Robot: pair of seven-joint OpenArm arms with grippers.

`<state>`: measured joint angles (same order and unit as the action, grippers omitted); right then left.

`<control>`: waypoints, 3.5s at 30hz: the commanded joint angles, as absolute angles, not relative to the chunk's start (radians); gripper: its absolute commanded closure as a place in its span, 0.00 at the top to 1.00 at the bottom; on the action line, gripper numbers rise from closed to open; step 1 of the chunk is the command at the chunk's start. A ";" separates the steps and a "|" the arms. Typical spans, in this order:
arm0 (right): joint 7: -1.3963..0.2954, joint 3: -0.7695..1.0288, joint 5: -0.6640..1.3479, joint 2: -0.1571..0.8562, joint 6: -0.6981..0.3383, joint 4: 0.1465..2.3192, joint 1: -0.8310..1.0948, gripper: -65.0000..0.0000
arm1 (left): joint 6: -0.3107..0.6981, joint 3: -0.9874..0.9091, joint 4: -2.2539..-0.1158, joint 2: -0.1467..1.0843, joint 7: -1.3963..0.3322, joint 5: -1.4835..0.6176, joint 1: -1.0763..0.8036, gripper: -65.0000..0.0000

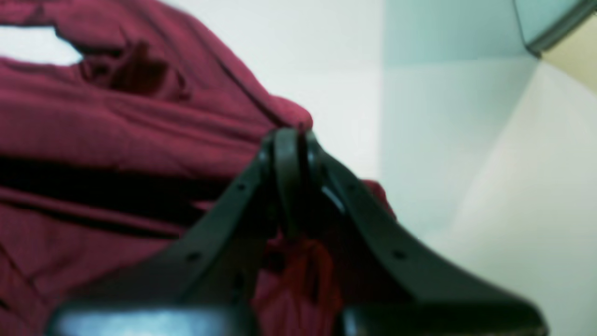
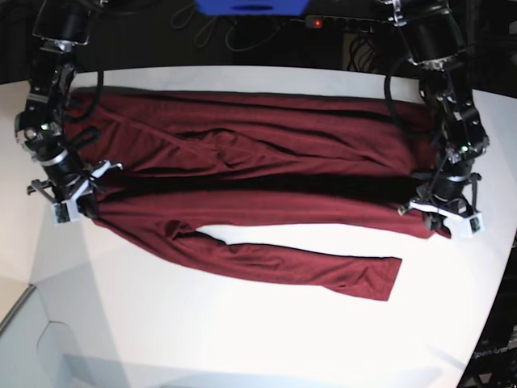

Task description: Layout the t-shirt on the table in an organized manner, then fold the t-shirt properly

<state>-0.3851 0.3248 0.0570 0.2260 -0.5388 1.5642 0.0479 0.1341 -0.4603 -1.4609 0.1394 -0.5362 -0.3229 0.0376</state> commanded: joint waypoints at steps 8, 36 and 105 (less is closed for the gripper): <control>-0.357 0.329 0.071 0.243 -0.539 1.596 0.085 0.00 | 0.142 -0.503 -1.489 0.157 -0.512 -0.329 0.024 0.00; -0.352 0.323 0.065 0.246 -0.539 1.586 0.171 0.00 | 0.147 -0.536 -1.442 0.139 -0.513 -0.328 -0.064 0.00; -0.562 0.079 0.064 0.183 -0.627 1.698 -0.077 0.43 | 0.147 -0.693 -1.356 0.162 -0.665 -0.427 0.012 0.52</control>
